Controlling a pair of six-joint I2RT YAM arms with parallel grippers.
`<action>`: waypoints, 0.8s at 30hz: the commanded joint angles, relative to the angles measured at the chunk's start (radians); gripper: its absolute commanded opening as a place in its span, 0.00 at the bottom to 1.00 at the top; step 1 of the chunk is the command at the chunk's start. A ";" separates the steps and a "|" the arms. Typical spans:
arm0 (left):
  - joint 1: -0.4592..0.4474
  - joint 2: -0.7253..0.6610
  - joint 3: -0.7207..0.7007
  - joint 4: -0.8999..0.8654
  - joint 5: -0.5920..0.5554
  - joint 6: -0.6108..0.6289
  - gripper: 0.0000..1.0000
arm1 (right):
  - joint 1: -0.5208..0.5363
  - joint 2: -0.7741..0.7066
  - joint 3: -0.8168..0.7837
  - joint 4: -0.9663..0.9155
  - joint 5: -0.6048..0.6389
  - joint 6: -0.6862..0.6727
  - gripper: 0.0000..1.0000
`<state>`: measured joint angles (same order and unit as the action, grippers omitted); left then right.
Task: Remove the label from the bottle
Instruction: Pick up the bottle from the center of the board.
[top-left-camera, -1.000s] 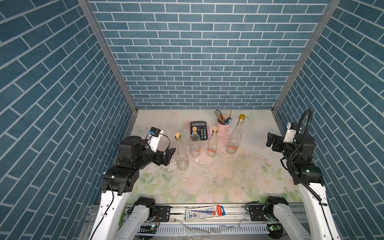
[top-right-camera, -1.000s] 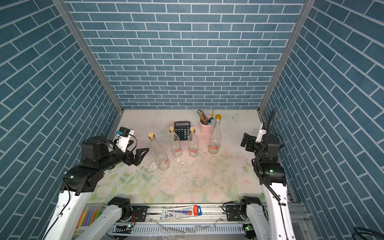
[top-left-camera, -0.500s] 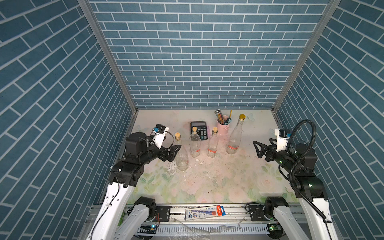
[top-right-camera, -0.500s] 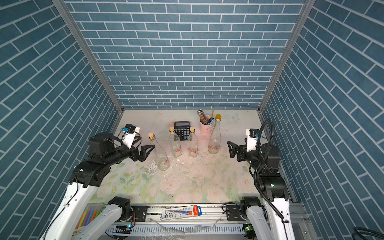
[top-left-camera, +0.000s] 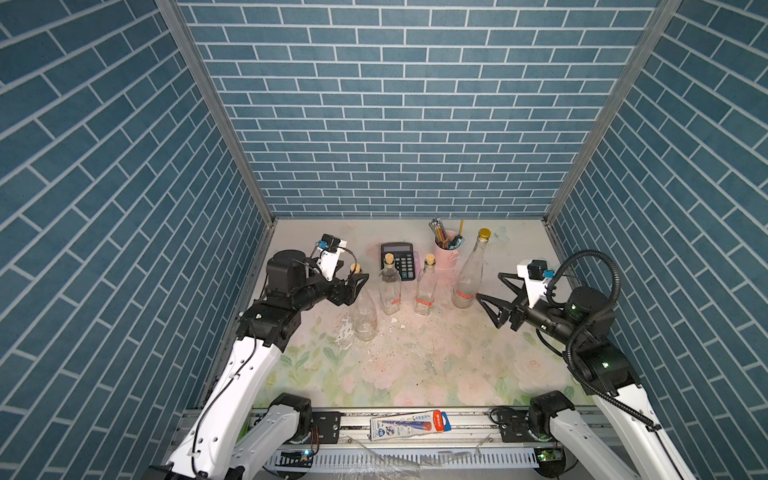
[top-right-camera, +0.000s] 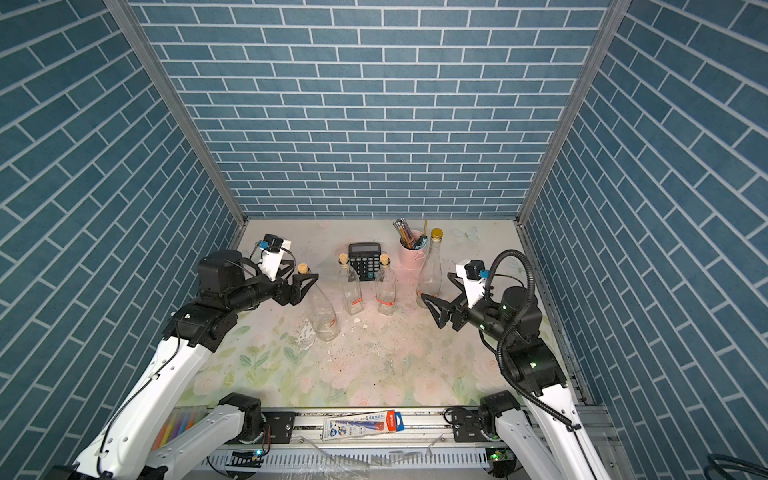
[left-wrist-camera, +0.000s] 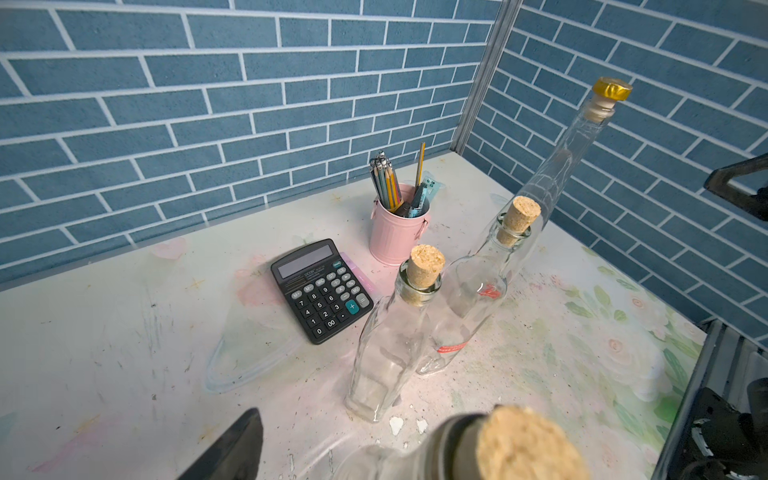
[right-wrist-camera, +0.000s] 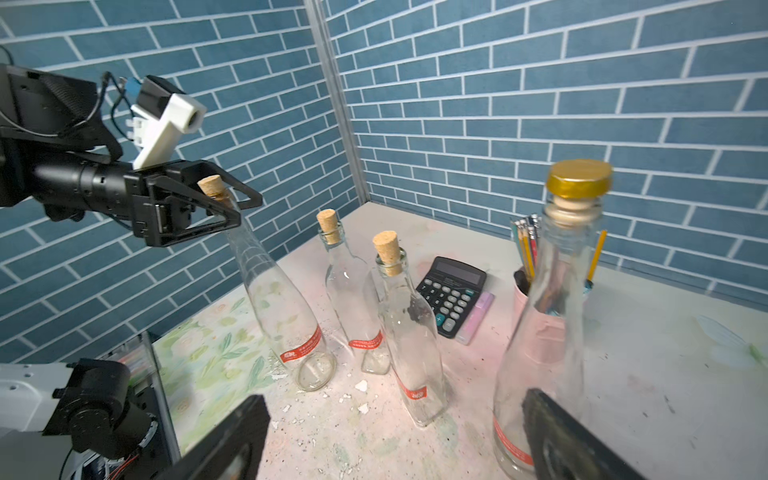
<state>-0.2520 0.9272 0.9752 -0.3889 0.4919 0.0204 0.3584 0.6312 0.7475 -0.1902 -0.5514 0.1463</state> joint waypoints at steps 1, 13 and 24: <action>-0.036 0.015 -0.009 0.044 -0.017 0.001 0.82 | 0.052 0.066 0.013 0.120 -0.021 -0.047 0.96; -0.158 0.002 -0.075 0.053 -0.218 0.027 0.79 | 0.213 0.318 0.054 0.323 -0.040 -0.052 0.95; -0.190 -0.046 -0.130 0.129 -0.297 0.012 0.43 | 0.237 0.410 0.070 0.356 -0.092 -0.054 0.94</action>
<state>-0.4374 0.9031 0.8520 -0.2928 0.2218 0.0277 0.5892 1.0283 0.7895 0.1253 -0.5999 0.1249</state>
